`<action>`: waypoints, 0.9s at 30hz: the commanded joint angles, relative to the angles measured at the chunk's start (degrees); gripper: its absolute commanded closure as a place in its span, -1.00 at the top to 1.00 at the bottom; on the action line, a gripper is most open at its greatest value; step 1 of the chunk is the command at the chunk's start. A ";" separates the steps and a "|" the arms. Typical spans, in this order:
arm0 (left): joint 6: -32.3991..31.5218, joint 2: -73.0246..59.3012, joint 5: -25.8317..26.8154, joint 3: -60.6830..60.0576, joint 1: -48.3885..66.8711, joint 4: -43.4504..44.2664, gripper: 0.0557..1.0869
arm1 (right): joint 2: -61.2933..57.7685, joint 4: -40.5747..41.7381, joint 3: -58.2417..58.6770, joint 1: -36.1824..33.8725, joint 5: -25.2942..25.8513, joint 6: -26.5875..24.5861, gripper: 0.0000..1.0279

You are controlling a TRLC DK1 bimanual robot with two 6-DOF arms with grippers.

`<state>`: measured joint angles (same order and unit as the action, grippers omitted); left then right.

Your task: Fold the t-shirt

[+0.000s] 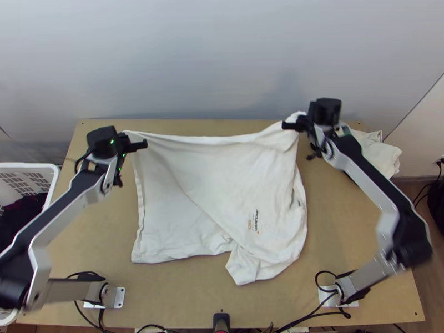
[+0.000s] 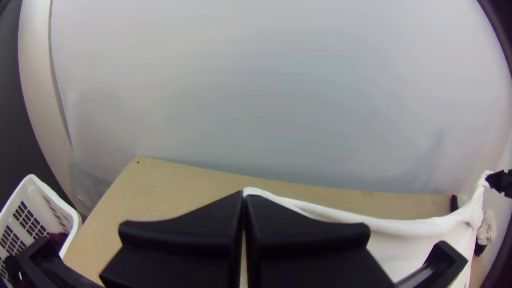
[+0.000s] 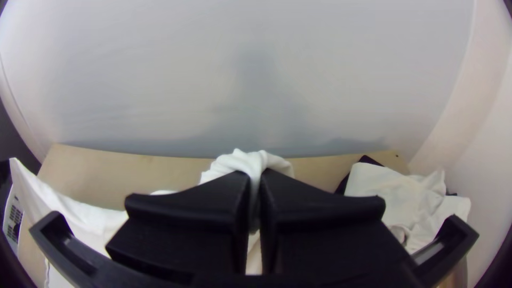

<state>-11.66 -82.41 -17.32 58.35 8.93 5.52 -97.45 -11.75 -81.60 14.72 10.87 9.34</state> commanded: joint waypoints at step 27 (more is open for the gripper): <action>-5.04 -29.65 -0.26 22.78 -4.80 0.63 0.39 | -33.60 -14.97 -33.71 -2.42 -0.24 14.47 0.49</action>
<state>-15.35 -114.93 -17.34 80.07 4.21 10.94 -131.37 -21.30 -113.73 12.19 10.74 20.43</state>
